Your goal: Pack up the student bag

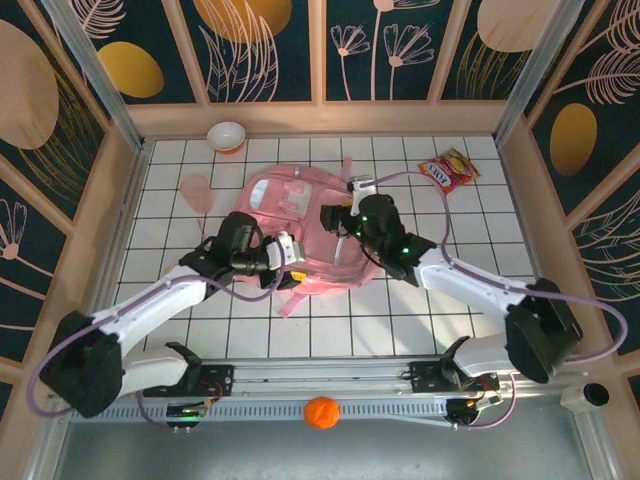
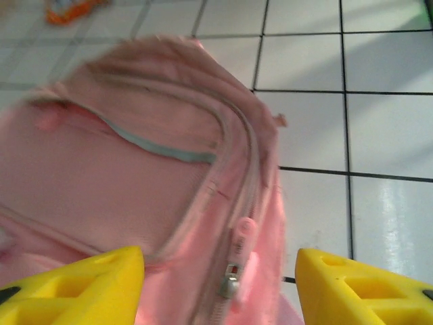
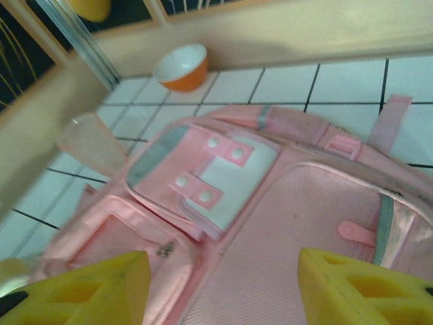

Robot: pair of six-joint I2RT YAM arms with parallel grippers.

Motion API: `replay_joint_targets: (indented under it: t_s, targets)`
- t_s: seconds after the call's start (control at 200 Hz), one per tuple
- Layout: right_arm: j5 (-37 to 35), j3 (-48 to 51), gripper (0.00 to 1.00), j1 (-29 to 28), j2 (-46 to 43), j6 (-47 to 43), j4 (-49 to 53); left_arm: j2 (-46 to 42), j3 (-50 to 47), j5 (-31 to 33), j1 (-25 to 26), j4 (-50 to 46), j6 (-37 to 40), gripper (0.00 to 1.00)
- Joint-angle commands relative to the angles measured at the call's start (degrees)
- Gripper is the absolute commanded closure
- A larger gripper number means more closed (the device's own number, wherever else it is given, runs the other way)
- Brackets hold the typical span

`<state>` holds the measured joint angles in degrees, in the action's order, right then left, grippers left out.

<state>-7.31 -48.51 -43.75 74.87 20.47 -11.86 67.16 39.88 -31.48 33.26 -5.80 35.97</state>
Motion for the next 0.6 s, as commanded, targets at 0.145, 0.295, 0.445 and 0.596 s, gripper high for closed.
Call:
replay_joint_targets:
  t_s: [0.145,0.295,0.445,0.596]
  targets:
    - [5.78,5.79,0.42,-0.15,-9.64,17.36,6.95,-3.18,-3.93,15.91,-3.82,-2.49,15.95,0.34]
    - [9.69,7.23,0.44,-0.84,-10.75,20.02,9.32,2.55,-1.83,16.35,-4.70,-4.50,21.23,0.33]
    - [17.37,5.80,0.47,-0.55,-7.97,23.81,13.05,7.08,-0.04,14.08,-4.70,-5.47,23.64,0.39]
    - [24.15,6.53,0.52,-0.55,-4.65,29.60,11.56,9.55,0.03,11.79,-4.69,-5.61,24.66,0.43]
